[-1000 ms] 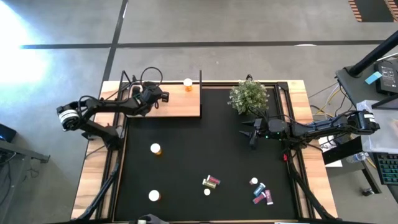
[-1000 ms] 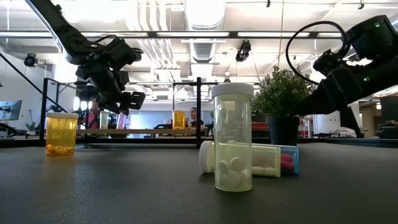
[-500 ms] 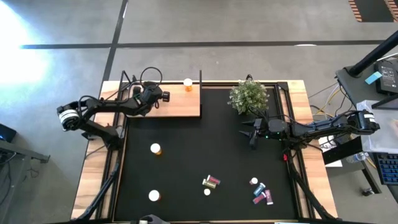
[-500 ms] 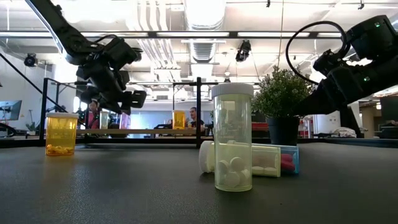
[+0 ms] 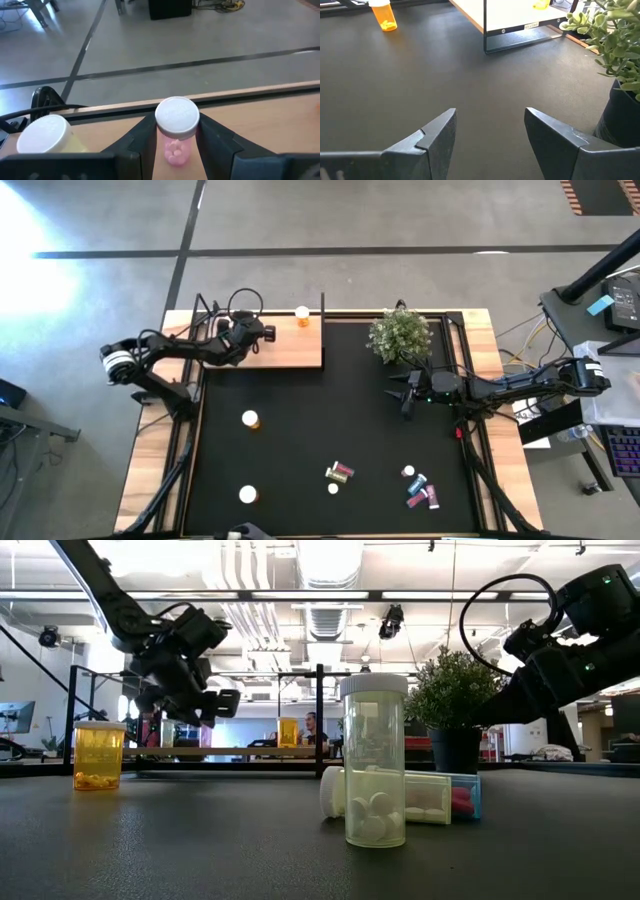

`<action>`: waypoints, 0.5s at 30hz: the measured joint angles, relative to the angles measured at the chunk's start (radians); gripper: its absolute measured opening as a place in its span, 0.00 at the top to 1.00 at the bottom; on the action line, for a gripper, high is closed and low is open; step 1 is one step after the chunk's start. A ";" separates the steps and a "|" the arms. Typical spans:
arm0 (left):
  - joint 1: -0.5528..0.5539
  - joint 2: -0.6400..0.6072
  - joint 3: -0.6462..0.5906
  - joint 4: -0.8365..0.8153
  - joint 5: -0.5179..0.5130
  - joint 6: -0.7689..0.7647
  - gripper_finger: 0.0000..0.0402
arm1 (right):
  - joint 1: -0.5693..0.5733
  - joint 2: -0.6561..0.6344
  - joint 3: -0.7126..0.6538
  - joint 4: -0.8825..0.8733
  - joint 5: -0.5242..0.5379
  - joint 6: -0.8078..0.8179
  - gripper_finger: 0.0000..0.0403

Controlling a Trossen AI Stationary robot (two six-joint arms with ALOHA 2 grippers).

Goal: Pick and place medicine bottles onto shelf by color
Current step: Put the top pink medicine bottle on the shelf

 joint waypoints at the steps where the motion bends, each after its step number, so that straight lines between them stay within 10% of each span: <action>1: -0.001 -0.003 -0.001 -0.006 0.004 0.000 0.73 | 0.000 0.000 0.000 0.000 0.000 0.000 0.44; 15: -0.002 -0.015 -0.004 -0.050 0.018 0.000 0.73 | 0.000 0.000 0.000 0.000 0.000 0.000 0.44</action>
